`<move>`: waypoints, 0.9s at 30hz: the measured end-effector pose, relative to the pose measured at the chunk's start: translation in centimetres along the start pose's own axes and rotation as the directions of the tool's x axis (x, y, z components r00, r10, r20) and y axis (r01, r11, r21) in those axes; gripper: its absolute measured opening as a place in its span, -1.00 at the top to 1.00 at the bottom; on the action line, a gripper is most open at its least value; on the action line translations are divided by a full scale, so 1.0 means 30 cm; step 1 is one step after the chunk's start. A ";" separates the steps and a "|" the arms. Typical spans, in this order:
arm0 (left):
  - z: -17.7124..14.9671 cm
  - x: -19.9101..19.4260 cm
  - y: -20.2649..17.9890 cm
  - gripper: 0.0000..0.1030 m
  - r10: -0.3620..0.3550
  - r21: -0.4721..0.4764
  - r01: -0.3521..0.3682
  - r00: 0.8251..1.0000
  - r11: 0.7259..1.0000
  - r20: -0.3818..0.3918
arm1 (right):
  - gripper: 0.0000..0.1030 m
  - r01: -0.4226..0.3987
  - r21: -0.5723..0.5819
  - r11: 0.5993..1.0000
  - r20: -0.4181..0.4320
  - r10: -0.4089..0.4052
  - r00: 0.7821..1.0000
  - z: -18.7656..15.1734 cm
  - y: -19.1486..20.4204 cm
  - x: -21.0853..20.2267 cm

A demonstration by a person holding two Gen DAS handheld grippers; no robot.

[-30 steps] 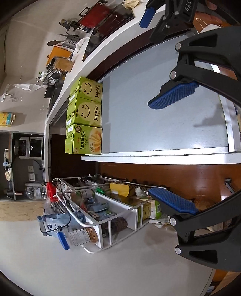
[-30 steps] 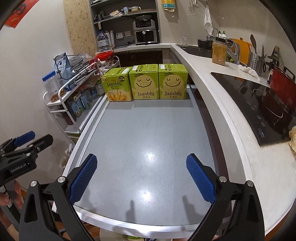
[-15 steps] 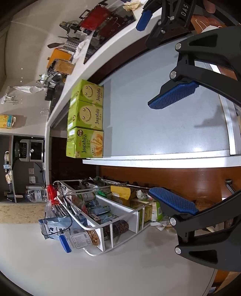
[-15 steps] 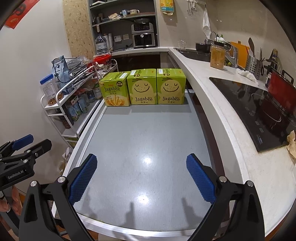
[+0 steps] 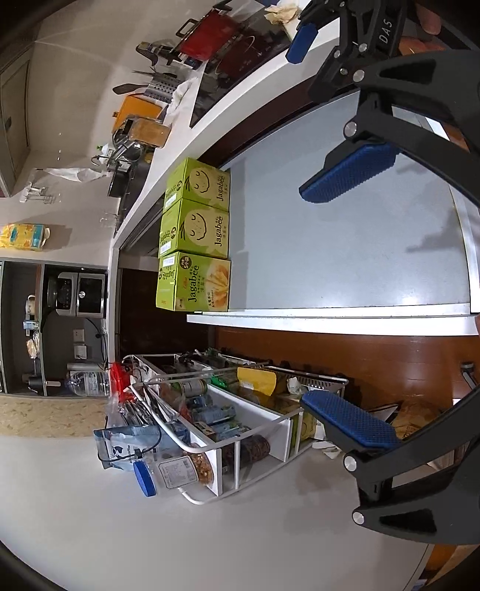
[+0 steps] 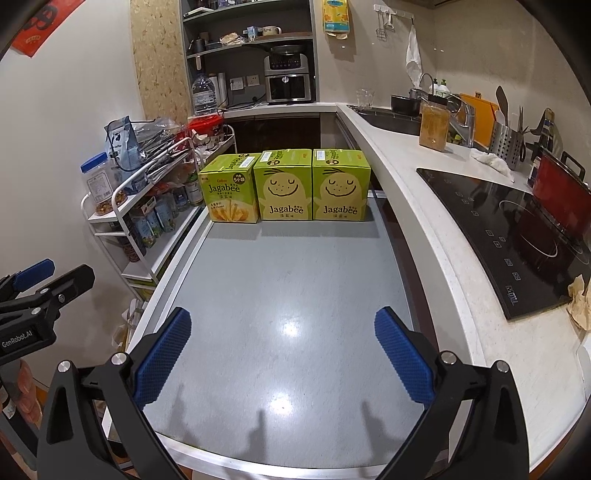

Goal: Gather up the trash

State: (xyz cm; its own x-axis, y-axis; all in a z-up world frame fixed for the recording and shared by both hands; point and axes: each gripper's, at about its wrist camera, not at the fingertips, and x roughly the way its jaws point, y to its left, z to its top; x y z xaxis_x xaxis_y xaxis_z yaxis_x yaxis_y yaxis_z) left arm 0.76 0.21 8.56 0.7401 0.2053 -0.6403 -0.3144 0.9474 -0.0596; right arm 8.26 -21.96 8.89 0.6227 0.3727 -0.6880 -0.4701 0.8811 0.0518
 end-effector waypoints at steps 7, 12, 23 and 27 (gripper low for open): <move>0.007 0.008 0.000 -0.97 0.019 0.002 -0.019 1.000 1.000 0.006 | -0.90 0.000 -0.003 1.000 0.014 0.000 1.000 0.018 0.006 -0.004; 0.005 0.004 -0.003 -0.97 0.012 0.004 -0.013 1.000 1.000 0.016 | -0.90 -0.001 -0.004 1.000 0.018 0.001 1.000 0.024 0.008 -0.005; 0.010 0.013 0.006 -0.97 0.000 -0.011 0.000 0.999 1.000 0.033 | -0.90 -0.003 0.012 1.000 0.018 0.003 1.000 0.028 0.008 -0.001; 0.016 0.010 0.004 -0.97 0.008 -0.001 -0.008 0.999 1.000 0.051 | -0.90 0.000 0.011 1.000 0.022 0.000 1.000 0.030 0.006 0.001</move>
State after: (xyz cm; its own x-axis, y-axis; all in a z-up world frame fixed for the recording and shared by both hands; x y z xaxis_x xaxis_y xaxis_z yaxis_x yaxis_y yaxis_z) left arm 1.24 0.51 8.73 0.7669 0.2247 -0.6012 -0.3204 0.9456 -0.0554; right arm 8.75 -21.54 9.54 0.6364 0.3787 -0.6721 -0.4632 0.8843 0.0597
